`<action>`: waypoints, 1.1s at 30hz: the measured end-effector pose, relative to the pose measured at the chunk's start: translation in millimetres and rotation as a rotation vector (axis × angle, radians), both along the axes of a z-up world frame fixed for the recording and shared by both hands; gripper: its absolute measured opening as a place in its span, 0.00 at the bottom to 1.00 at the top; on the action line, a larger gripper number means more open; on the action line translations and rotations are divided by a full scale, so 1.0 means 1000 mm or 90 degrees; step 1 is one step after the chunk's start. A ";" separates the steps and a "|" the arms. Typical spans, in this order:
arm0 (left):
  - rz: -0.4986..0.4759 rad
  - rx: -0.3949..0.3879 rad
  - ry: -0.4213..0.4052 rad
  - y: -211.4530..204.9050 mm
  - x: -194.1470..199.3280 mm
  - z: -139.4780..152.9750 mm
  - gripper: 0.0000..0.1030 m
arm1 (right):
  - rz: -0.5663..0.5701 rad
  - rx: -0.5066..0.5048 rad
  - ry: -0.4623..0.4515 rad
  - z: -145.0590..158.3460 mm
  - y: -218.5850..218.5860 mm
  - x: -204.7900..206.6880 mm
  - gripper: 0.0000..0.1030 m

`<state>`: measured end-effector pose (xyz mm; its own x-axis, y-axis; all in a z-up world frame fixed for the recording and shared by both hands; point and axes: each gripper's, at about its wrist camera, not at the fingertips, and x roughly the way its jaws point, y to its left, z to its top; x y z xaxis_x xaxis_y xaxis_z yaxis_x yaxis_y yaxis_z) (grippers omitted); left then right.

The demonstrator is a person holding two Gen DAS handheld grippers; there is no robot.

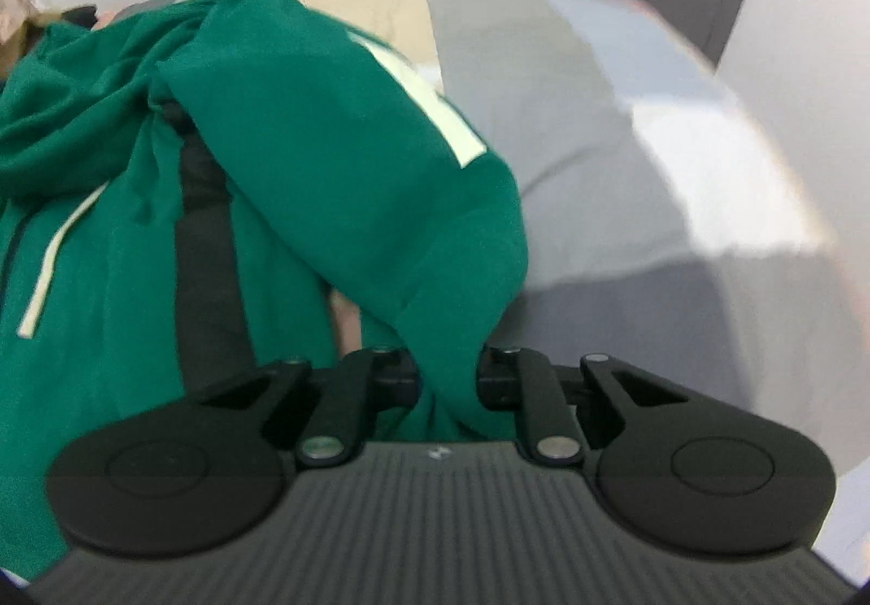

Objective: Fold large clothes

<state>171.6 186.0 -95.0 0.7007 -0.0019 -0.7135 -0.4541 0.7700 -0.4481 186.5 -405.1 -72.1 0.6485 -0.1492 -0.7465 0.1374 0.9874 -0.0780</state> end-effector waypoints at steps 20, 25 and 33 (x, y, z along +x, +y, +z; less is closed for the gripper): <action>0.125 0.235 0.007 0.068 0.045 -0.003 0.11 | -0.160 -0.144 -0.146 0.031 -0.139 0.053 0.15; 0.118 0.238 0.032 0.071 0.051 -0.015 0.12 | -0.194 -0.095 -0.089 -0.031 -0.153 0.051 0.17; 0.111 0.263 0.038 0.061 0.050 -0.005 0.34 | -0.196 -0.046 -0.130 -0.015 -0.145 0.035 0.38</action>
